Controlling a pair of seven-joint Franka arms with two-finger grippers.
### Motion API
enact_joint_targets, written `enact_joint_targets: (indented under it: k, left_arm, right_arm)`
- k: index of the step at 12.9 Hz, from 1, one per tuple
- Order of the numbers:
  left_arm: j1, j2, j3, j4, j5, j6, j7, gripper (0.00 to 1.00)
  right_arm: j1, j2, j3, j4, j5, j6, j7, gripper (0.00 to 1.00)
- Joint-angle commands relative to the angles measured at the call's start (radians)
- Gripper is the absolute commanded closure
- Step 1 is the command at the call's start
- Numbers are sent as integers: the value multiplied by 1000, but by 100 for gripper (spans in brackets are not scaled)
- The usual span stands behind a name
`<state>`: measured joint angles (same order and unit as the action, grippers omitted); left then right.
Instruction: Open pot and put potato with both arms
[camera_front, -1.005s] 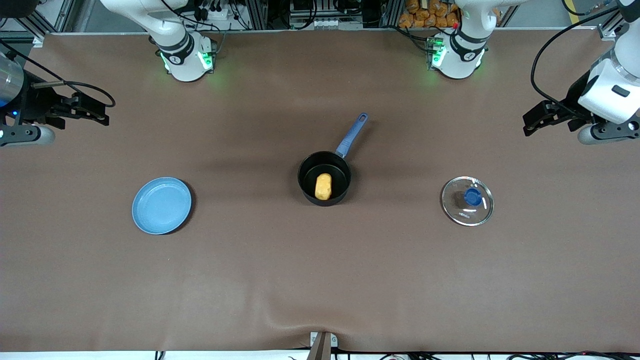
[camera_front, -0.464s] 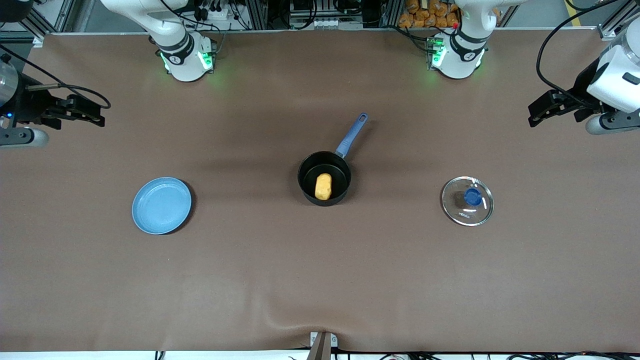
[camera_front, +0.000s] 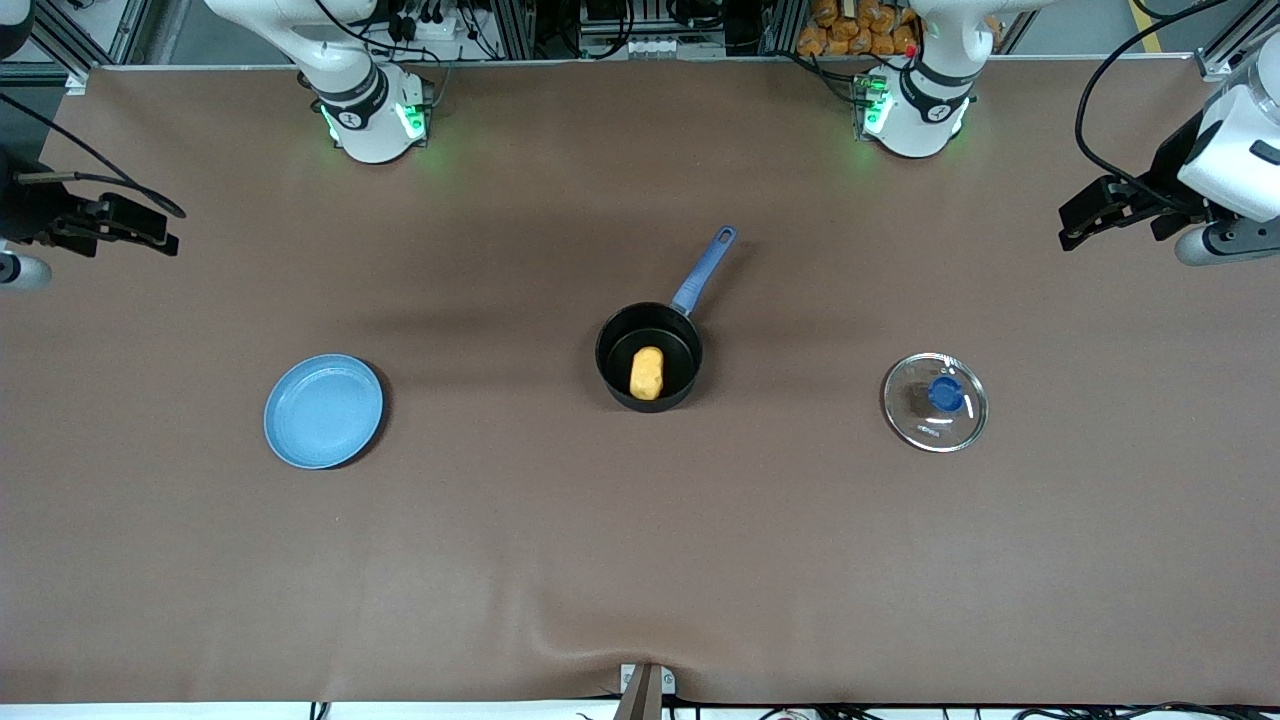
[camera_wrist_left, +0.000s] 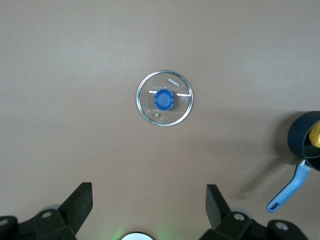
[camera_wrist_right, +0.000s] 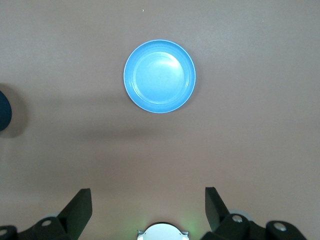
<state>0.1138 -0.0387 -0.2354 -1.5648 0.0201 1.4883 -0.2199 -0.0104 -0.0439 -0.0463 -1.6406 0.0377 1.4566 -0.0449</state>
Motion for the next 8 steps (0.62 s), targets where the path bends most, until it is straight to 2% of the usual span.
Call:
enact_joint_targets:
  k: [1,8]
  left_arm:
    - [10,-4,-4,19,-14,-34,11,0]
    - [7,-3,-4,20,-14,-36,11,0]
  right_arm:
    - [19,-19,16,25,-4,13,-1,0]
    - [26,-17,19,28,-5,18,-1,0]
